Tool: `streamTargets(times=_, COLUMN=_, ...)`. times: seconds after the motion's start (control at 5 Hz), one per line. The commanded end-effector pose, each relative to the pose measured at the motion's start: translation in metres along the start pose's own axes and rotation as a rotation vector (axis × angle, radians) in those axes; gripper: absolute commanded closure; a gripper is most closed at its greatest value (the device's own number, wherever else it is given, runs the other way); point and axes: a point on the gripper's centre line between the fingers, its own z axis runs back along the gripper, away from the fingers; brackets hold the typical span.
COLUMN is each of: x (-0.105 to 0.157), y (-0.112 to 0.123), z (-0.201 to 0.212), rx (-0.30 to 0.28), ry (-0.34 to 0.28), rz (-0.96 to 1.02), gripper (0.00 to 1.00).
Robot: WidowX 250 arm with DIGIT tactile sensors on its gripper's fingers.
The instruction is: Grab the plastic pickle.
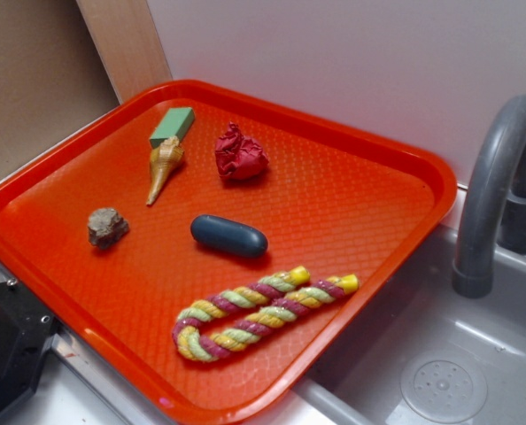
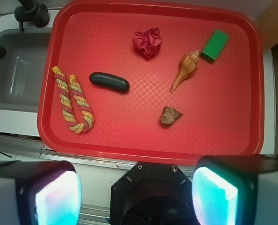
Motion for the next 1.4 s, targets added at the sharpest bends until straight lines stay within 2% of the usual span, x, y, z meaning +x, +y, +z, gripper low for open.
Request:
streamTargets(times=0.0, x=0.0, y=0.0, z=0.0, rx=0.0, ry=0.0, rz=0.0, gripper=0.0)
streamTargets(times=0.2, x=0.007, y=-0.005, z=-0.003, rx=-0.111, ry=-0.01, rz=0.14, gripper=0.0)
streamTargets(times=0.4, x=0.034, y=-0.014, z=-0.003, rx=-0.128, ry=0.009, rz=0.07, gripper=0.0)
streamTargets(times=0.6, x=0.066, y=-0.021, z=-0.006, rx=-0.102, ry=0.032, rz=-0.124, gripper=0.0)
streamTargets(times=0.8, x=0.104, y=-0.034, z=-0.016, rx=0.036, ry=0.146, rz=-0.388, gripper=0.0)
streamTargets(times=1.0, x=0.124, y=-0.053, z=-0.044, rx=0.164, ry=0.258, rz=-0.65, gripper=0.0)
streamTargets(times=1.2, x=0.119, y=-0.069, z=-0.074, rx=0.138, ry=0.227, rz=-0.895, gripper=0.0)
